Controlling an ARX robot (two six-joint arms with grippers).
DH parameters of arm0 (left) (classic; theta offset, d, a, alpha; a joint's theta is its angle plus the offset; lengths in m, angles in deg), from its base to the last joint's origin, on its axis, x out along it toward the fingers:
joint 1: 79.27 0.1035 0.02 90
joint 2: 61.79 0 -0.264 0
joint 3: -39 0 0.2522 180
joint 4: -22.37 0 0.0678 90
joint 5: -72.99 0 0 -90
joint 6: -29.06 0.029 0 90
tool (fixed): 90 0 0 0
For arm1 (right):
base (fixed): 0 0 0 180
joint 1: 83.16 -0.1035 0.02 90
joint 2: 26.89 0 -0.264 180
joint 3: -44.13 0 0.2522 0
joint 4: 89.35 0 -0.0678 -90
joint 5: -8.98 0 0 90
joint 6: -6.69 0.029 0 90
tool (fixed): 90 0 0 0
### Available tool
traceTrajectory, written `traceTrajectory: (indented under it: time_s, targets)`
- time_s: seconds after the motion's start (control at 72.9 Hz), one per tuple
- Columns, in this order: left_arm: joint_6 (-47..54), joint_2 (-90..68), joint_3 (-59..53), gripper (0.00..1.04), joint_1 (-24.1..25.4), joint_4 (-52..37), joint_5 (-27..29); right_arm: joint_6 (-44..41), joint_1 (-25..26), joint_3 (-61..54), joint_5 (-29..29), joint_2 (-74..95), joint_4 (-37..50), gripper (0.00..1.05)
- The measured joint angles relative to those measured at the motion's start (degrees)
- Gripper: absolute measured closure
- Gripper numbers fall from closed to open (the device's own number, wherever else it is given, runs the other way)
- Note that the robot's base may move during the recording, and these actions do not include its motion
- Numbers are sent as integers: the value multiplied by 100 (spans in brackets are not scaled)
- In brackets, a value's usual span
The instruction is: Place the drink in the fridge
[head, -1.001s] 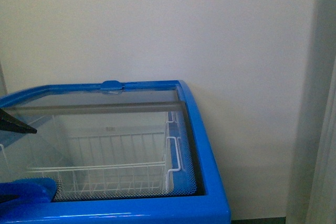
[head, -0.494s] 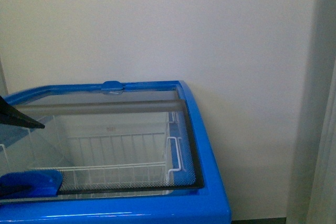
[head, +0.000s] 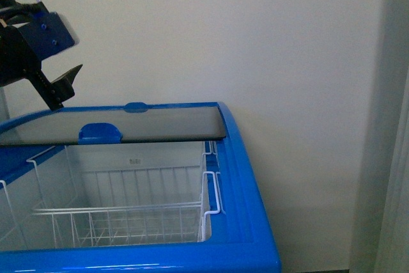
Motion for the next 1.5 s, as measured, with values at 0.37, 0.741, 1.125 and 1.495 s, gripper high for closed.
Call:
traceTrajectory:
  time_s: [0.37,0.741,1.125,1.495]
  targets:
    - [-4236,1998,-1456,8,122,2463,-262,0,0,0,0,0,0,69]
    - [-5650,5652,-4933,8,1379,4518,-1464,2,0,0,-2,0,0,69]
    - [-6352,10338,-7222,39,1836,5390,144,0,2,0,15,0,-2,69]
    - [-6459,11132,-7831,102,-149,5458,2076,-2098,2103,1777,-4011,1873,-2953,69]
